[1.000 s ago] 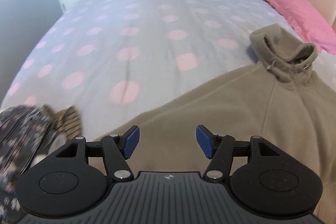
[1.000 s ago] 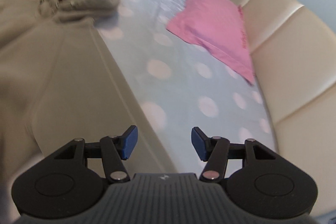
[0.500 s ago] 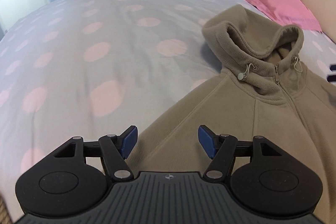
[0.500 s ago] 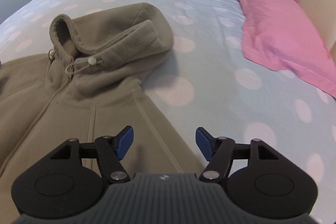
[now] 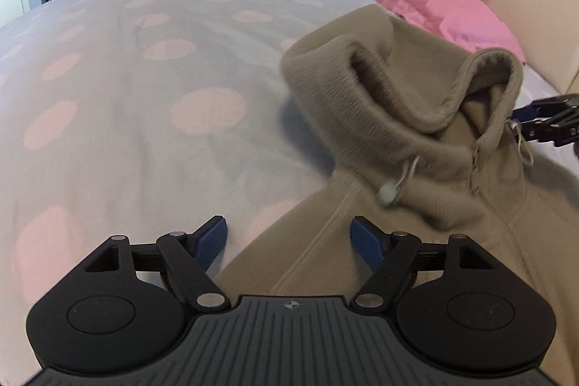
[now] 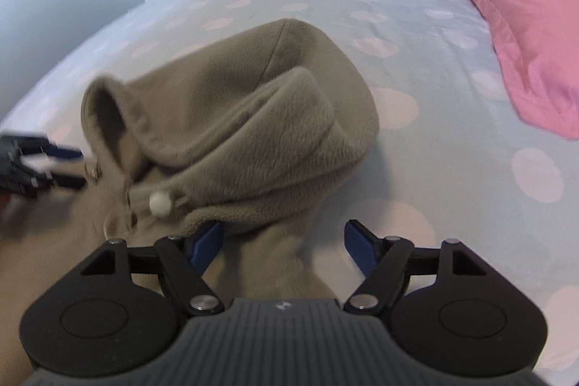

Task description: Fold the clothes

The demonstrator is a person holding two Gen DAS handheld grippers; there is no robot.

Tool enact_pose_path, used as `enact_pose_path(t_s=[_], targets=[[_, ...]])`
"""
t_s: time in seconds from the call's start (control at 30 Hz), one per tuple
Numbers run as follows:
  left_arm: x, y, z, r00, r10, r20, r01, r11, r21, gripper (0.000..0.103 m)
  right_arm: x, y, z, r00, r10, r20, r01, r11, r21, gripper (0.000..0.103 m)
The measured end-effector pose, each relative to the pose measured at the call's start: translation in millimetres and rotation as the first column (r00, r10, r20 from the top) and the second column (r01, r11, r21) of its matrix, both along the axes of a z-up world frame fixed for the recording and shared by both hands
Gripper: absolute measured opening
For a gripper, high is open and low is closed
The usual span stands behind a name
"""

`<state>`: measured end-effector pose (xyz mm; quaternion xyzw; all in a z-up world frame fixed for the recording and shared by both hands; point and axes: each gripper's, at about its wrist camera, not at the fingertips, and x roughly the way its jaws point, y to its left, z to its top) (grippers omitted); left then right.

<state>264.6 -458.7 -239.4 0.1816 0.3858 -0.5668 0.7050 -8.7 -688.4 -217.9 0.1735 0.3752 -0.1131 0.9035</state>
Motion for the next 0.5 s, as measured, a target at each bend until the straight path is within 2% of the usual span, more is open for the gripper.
enact_pose_path(t_s=[0.07, 0.13, 0.23, 0.33, 0.37, 0.43, 0.47, 0.5], targets=[[-3, -12, 0, 0.999, -0.006, -0.046, 0.004, 0.999, -0.032, 0.074, 6, -7, -3, 1.0, -0.026, 0.01, 0.025, 0.997, 0.079, 0.076], [-6, -24, 0, 0.997, -0.013, -0.077, 0.008, 0.999, -0.053, 0.074, 9, -11, -10, 0.999, -0.046, -0.024, 0.049, 0.992, 0.117, 0.076], [-6, -39, -7, 0.994, 0.044, -0.101, -0.049, 0.998, -0.049, 0.074, 10, -15, -19, 0.996, -0.09, -0.026, 0.093, 0.982, 0.162, 0.077], [-7, -44, -14, 0.987, 0.092, -0.135, -0.102, 0.992, -0.07, 0.072, 15, -7, -15, 0.992, -0.126, -0.005, 0.125, 0.983, 0.134, 0.078], [-9, -45, -15, 0.983, 0.104, -0.148, -0.117, 0.99, -0.078, 0.064, 17, -4, -12, 0.991, -0.136, 0.003, 0.135, 0.984, 0.117, 0.076], [-13, -47, -17, 0.976, 0.129, -0.175, -0.147, 0.985, -0.095, 0.048, 22, 4, -5, 0.988, -0.156, 0.02, 0.154, 0.985, 0.082, 0.055], [-16, -49, -16, 0.975, 0.15, -0.163, -0.167, 0.982, -0.094, 0.044, 24, 8, -2, 0.986, -0.166, 0.029, 0.164, 0.984, 0.065, 0.024], [-19, -50, -15, 0.973, 0.171, -0.152, -0.187, 0.978, -0.093, 0.04, 26, 11, 1, 0.984, -0.175, 0.038, 0.173, 0.984, 0.048, 0.019]])
